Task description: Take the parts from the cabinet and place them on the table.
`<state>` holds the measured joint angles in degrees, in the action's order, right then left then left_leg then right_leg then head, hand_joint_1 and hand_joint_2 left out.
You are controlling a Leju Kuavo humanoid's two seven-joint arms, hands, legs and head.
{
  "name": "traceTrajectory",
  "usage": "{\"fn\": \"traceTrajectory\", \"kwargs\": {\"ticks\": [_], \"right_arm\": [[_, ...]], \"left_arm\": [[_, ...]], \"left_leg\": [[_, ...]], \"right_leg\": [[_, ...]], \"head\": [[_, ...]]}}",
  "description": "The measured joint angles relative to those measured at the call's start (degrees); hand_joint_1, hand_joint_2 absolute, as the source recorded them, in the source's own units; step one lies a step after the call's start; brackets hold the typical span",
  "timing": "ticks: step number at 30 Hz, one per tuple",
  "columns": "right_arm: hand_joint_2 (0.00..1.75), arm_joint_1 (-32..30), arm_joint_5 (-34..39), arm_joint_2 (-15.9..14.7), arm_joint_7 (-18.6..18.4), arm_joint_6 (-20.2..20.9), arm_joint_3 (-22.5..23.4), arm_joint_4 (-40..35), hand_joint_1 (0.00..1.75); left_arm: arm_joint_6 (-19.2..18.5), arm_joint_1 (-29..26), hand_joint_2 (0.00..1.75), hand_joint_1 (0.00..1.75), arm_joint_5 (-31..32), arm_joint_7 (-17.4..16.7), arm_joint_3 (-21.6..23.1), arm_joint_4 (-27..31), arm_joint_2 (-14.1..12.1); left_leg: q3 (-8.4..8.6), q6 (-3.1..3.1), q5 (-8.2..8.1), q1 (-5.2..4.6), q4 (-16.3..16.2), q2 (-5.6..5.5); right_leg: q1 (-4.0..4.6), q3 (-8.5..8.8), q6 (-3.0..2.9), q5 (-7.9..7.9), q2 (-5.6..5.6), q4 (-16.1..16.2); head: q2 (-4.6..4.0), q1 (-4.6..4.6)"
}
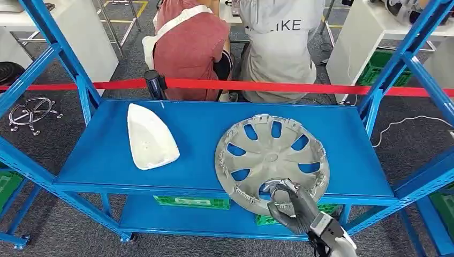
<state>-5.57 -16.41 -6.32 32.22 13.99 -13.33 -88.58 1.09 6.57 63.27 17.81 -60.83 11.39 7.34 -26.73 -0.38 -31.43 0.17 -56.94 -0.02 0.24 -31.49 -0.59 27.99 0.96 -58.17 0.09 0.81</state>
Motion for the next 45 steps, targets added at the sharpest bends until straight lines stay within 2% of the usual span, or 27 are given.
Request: {"fn": "traceTrajectory", "kwargs": {"ticks": [7, 11, 16, 19, 21, 26, 32, 35, 40, 45], "right_arm": [[1.75, -1.5, -12.6, 0.5, -3.5, -8.2, 0.1, -0.5, 0.0], [1.75, -1.8, -14.5, 0.5, -4.0, -9.1, 0.1, -0.5, 0.0], [1.75, -2.0, -23.2, 0.4, -6.9, -11.8, -0.4, -1.2, 0.0], [1.75, -2.0, -29.6, -1.8, -8.5, -13.0, -1.0, -2.7, 0.0], [1.75, -1.5, -30.9, -3.9, -9.0, -13.0, -1.0, -3.7, 0.0], [1.75, -1.3, -31.7, -11.2, -10.2, -12.4, -0.5, -7.5, 0.0], [1.75, -0.7, -32.4, -18.4, -12.5, -8.9, -0.1, -9.8, 0.0], [1.75, 0.6, -31.9, -21.8, -12.3, -7.5, -0.2, -9.8, 0.0], [1.75, 3.8, -31.4, -22.7, -11.9, -6.8, -2.0, -7.7, 0.0], [1.75, 3.9, -33.0, -21.9, -13.6, -9.3, -5.3, -4.5, 0.0]], "left_arm": [[0.0, 0.4, 0.0, 0.0, 0.0, -0.1, 0.0, 0.0, 0.0], [0.0, 0.4, 0.0, 0.0, 0.0, 0.0, 0.0, 0.0, 0.0], [-0.6, 0.7, 0.0, 0.0, 0.2, -0.4, 0.2, 0.0, 0.0], [-0.8, 0.6, 0.0, 0.0, -0.2, -0.4, 0.2, 0.0, 0.0], [-0.8, 0.6, 0.0, 0.0, -0.4, -0.3, 0.2, 0.0, 0.0], [-0.8, 0.6, 0.0, 0.0, -0.6, -0.2, 0.2, 0.0, -0.1], [-0.9, 0.6, 0.0, 0.0, -1.2, -0.1, 0.2, 0.0, -0.3], [-0.9, 0.6, 0.0, 0.0, -1.4, 0.1, 0.1, 0.0, -0.4], [-0.9, 0.5, 0.0, 0.0, -2.2, 0.4, 0.1, 0.0, -0.4], [-0.9, 0.5, 0.0, 0.0, -2.1, 0.1, 0.1, 0.0, -0.4]], "left_leg": [[-0.05, 0.0, 0.0, -0.02, 0.0, -0.04], [-0.06, 0.0, 0.0, -0.02, 0.0, -0.05], [-0.06, 0.0, 0.0, -0.01, 0.0, -0.05], [-0.09, 0.0, 0.0, -0.02, 0.0, -0.06], [-0.09, 0.0, 0.0, -0.04, 0.0, -0.05], [-0.12, 0.01, 0.0, -0.16, 0.0, -0.11], [-0.11, 0.02, 0.0, -0.18, 0.0, -0.11], [-0.14, 0.02, 0.0, -0.17, 0.0, -0.1], [-0.13, 0.04, 0.06, -0.16, 0.0, -0.17], [-0.14, 0.03, 0.06, -0.14, 0.1, -0.24]], "right_leg": [[-0.04, -0.03, 0.0, 0.0, -0.01, 0.0], [-0.04, -0.05, 0.0, 0.0, -0.01, 0.0], [-0.04, -0.06, 0.0, 0.0, -0.01, 0.0], [-0.05, -0.06, 0.0, 0.0, -0.01, 0.0], [-0.08, -0.07, 0.01, -0.01, 0.0, 0.0], [-0.17, -0.07, 0.05, 0.01, -0.09, 0.0], [-0.2, -0.07, 0.05, 0.01, -0.11, 0.0], [-0.2, -0.08, 0.06, 0.0, -0.07, 0.0], [-0.17, -0.09, 0.06, 0.0, -0.12, 0.0], [-0.16, -0.09, 0.05, 0.01, -0.18, 0.0]], "head": [[0.0, 0.0], [0.0, 0.0], [0.0, 0.0], [0.0, 0.0], [0.0, 0.0], [0.0, 0.0], [0.0, 0.0], [0.0, 0.0], [0.0, 0.0], [0.0, 0.0]]}}
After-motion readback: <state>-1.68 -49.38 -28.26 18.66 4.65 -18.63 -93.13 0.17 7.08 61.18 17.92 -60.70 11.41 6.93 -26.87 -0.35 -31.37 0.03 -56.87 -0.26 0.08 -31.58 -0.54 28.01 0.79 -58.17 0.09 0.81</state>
